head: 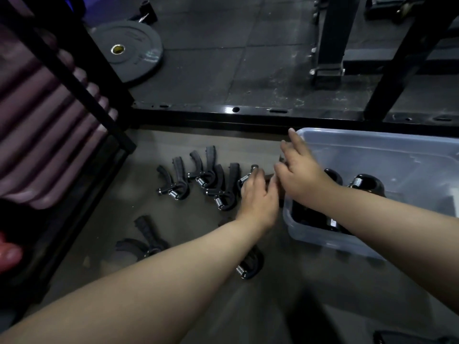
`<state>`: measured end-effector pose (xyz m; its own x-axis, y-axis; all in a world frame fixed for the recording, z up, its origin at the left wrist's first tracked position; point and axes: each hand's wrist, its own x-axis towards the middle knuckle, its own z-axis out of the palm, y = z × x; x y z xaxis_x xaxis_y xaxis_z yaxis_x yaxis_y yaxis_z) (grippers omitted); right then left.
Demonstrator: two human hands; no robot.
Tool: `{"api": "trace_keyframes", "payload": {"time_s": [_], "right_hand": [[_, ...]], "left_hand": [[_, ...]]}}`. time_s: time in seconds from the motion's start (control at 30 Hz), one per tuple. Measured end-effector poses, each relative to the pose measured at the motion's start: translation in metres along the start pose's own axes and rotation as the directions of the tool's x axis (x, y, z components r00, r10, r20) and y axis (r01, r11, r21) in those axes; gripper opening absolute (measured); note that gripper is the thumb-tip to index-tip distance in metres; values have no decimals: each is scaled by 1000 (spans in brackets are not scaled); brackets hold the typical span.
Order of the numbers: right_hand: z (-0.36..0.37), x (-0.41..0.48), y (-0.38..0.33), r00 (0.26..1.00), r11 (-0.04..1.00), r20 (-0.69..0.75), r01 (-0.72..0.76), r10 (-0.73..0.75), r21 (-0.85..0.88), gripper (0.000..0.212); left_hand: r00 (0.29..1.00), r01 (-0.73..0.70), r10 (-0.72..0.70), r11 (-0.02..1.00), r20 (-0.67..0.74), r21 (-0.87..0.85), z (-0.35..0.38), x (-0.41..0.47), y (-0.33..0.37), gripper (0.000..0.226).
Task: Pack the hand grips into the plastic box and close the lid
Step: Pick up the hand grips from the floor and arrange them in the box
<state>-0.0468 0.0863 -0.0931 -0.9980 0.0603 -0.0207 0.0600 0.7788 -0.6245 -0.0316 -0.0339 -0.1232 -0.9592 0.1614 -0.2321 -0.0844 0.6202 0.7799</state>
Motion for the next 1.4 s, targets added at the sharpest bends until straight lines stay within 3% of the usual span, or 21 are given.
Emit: {"api": "trace_keyframes", "payload": {"time_s": [0.1,0.23,0.4,0.6,0.83,1.1,1.17,1.33,1.4], "right_hand": [[2,1,-7,999,983,31,-26,33,-183,60],[5,9,-19,992,907,119,11,43,-422,62],[13,10,-11,996,903,73,73,-46,-424,61],[13,5,-9,995,914,14,99,-102,-393,55],[13,4,-8,996,924,12,89,-91,-372,55],[12,3,-9,996,927,14,87,-88,-365,54],[12,2,-10,996,921,21,92,-91,-378,55],[11,2,-10,996,918,30,85,-79,-387,55],[11,2,-10,995,915,27,97,-94,-393,55]], "left_hand": [[991,-121,111,982,72,148,-10,-2,-31,53],[999,-49,46,969,19,243,-27,6,-66,53],[983,161,-128,949,-133,272,-62,16,-113,52],[937,305,-216,888,-273,345,-105,32,-155,55],[954,297,-226,789,-196,538,-123,49,-173,62],[964,261,-114,596,-242,759,-112,40,-174,41],[979,183,-27,552,-201,814,-107,34,-175,38],[968,-60,225,635,-110,770,-99,24,-171,47],[974,-33,185,676,-127,736,-109,26,-169,44]]}}
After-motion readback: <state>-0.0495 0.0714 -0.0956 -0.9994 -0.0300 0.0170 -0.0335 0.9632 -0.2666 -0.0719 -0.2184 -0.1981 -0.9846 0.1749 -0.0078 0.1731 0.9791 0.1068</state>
